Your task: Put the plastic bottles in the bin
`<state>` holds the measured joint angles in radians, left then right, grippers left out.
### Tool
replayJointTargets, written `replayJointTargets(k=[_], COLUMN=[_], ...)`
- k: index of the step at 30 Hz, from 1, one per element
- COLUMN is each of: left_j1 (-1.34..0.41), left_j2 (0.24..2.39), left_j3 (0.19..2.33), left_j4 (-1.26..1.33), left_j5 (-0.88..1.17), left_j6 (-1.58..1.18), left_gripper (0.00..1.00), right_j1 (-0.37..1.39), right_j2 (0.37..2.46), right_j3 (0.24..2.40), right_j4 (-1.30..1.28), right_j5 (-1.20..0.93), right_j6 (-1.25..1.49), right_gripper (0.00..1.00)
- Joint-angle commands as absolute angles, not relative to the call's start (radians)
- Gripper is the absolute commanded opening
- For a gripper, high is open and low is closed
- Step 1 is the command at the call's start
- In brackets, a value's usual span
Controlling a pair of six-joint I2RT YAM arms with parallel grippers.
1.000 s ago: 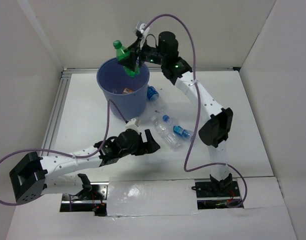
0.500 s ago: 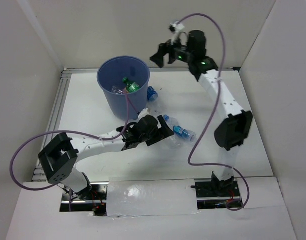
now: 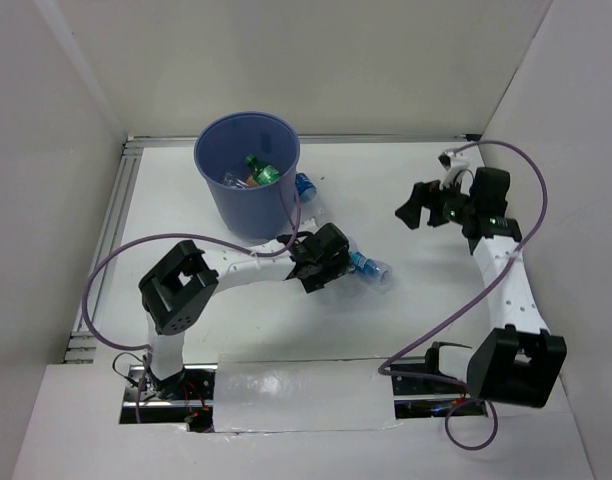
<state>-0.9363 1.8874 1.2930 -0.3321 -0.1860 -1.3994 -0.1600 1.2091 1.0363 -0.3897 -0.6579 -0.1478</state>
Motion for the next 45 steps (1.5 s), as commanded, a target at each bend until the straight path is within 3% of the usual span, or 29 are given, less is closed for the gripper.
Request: replayJointTargets(k=[1, 6, 11, 13, 14, 16, 17, 19, 20, 21, 26, 27, 29, 30, 33, 34, 37, 39, 44, 45], left_j1=[-0.94, -0.94, -0.94, -0.94, -0.94, -0.94, -0.952, -0.985, -0.998, -1.015, -1.1, -1.1, -1.1, -1.1, -1.052, -1.033, -0.899, -0.791, -0.603, -0.554], left_j2=[1.934, 1.989, 2.02, 2.02, 2.02, 1.999, 1.984, 1.912, 1.878, 1.838, 1.554, 1.467, 1.392, 1.364, 1.335, 1.348, 1.371, 1.394, 1.5, 1.512], left_j3=[1.382, 1.402, 1.402, 1.393, 1.393, 1.362, 1.362, 1.327, 1.318, 1.309, 1.285, 1.296, 1.327, 1.345, 1.477, 1.535, 1.586, 1.597, 1.681, 1.681], left_j4=[-0.416, -0.425, -0.434, -0.434, -0.434, -0.434, -0.434, -0.443, -0.452, -0.462, -0.505, -0.505, -0.477, -0.46, -0.41, -0.394, -0.327, -0.282, -0.336, -0.336], left_j5=[-0.239, -0.239, -0.229, -0.218, -0.218, -0.206, -0.206, -0.206, -0.227, -0.242, -0.33, -0.354, -0.396, -0.441, -0.549, -0.573, -0.624, -0.634, -0.643, -0.643], left_j6=[-1.402, -1.39, -1.361, -1.348, -1.336, -1.306, -1.264, -1.214, -1.191, -1.137, -0.973, -0.916, -0.843, -0.8, -0.654, -0.605, -0.578, -0.578, -0.62, -0.62], left_gripper=[1.0, 0.93, 0.77, 0.61, 0.43, 0.28, 0.15, 0.02, 0.0, 0.0, 0.0, 0.0, 0.0, 0.0, 0.0, 0.0, 0.0, 0.04, 0.18, 0.28], right_j1=[-0.204, -0.238, -0.238, -0.238, -0.238, -0.238, -0.238, -0.238, -0.238, -0.238, -0.238, -0.238, -0.229, -0.229, -0.178, -0.148, -0.094, -0.051, 0.023, 0.032], right_j2=[1.105, 1.085, 1.117, 1.117, 1.117, 1.126, 1.126, 1.137, 1.137, 1.137, 1.179, 1.193, 1.206, 1.206, 1.216, 1.216, 1.226, 1.249, 1.299, 1.313], right_j3=[0.944, 0.893, 0.893, 0.884, 0.884, 0.884, 0.884, 0.894, 0.894, 0.894, 0.904, 0.904, 0.904, 0.904, 0.904, 0.904, 0.914, 0.925, 0.972, 0.973], right_j4=[-0.413, -0.422, -0.453, -0.453, -0.453, -0.474, -0.474, -0.497, -0.506, -0.506, -0.564, -0.565, -0.574, -0.574, -0.549, -0.532, -0.505, -0.505, -0.495, -0.495], right_j5=[-0.725, -0.761, -0.793, -0.805, -0.817, -0.828, -0.84, -0.856, -0.876, -0.89, -0.95, -0.962, -0.962, -0.962, -0.913, -0.896, -0.819, -0.787, -0.674, -0.657], right_j6=[-0.196, -0.196, -0.196, -0.196, -0.196, -0.208, -0.219, -0.235, -0.254, -0.27, -0.341, -0.368, -0.368, -0.38, -0.35, -0.339, -0.31, -0.29, -0.267, -0.267], right_gripper=[1.0, 1.0, 1.0, 1.0, 1.0, 1.0, 1.0, 1.0, 0.98, 0.94, 0.14, 0.14, 0.22, 0.45, 0.65, 0.76, 0.88, 0.9, 0.98, 1.0])
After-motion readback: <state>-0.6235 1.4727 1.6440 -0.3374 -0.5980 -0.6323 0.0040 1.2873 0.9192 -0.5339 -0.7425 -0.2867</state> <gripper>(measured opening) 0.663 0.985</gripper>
